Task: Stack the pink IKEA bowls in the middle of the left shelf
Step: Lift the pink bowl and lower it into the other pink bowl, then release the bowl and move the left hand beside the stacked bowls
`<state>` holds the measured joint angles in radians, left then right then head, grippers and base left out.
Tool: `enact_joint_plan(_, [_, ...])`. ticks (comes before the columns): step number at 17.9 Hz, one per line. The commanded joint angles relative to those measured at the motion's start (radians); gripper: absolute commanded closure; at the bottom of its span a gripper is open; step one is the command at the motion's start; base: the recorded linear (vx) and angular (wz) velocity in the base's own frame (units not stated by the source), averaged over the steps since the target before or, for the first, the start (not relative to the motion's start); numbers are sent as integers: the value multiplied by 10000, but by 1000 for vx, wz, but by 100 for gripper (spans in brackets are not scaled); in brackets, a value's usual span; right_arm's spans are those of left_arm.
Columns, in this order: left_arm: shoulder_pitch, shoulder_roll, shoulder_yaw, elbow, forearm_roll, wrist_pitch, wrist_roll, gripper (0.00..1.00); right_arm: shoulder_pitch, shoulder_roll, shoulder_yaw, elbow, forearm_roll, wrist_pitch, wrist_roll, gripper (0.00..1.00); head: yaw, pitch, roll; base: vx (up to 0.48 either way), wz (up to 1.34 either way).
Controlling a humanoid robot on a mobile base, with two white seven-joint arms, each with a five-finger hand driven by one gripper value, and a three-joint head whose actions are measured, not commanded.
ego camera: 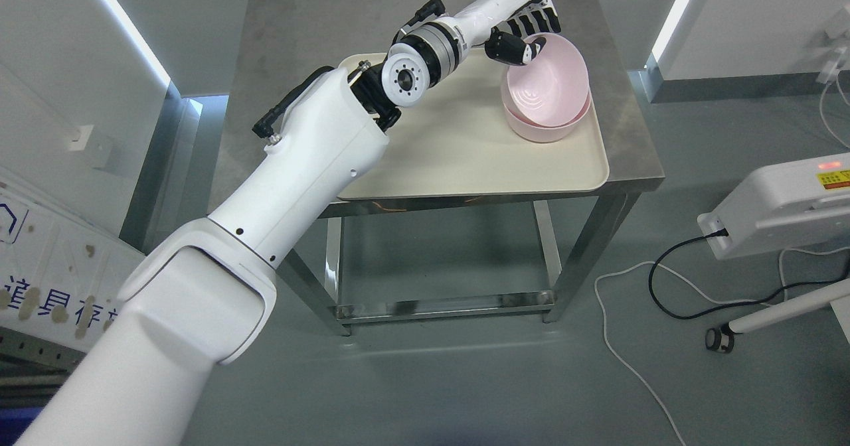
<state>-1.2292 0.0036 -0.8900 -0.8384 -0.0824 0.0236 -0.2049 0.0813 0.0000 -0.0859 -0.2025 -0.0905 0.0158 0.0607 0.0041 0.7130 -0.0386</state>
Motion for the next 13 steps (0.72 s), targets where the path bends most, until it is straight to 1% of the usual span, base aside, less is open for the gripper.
enact_joint_plan(1, [203,138,-30,-448,164,-97,-252,42,0,-174,0,0,0,-5,6,0,0,0,0,0,0])
enact_joint_plan(2, [599,138,367,-968,149,-98,-161,26,0,-174,0,0,0,-5,6,0,0,0,0,0,0])
enact_joint_plan(3, [1438,138,1510,-1991,149,-113,-54,23,0,-174,0,0,0,-5,6,0,0,0,0,0,0])
enact_joint_plan(4, [1857,138,2357,-2852,149,-113,53,20,0,-174,0,0,0,-5,-9,0,0,0,0,0,0])
enact_joint_plan(6, [1999,138,3771,-4159,271,-372,116,17,0,-174,0,0,0,-5,-9,0,0,0,0,0,0])
enact_joint_plan(8, [1999,138,4724,-5080,1232,-420,-52,16,0,-174,0,0,0,-5,6,0,0,0,0,0,0])
enact_joint_plan(9, [2045,138,4819,-5343,1633,-329,-205,16,0,-174,0,0,0,-5,-9,0,0,0,0,0,0])
enact_joint_plan(11, [2472,138,4682,-5925,1714,-69,-968,16,0,-174,0,0,0,-5,6,0,0,0,0,0,0])
enact_joint_plan(12, [3553,138,3512,-6354,1061,282,-2127,16,0,-174,0,0,0,-5,-9,0,0,0,0,0,0])
enact_joint_plan(13, [3883,138,3243,-6358,432,301,-2139,16,0,-174,0,0,0,-5,6,0,0,0,0,0,0])
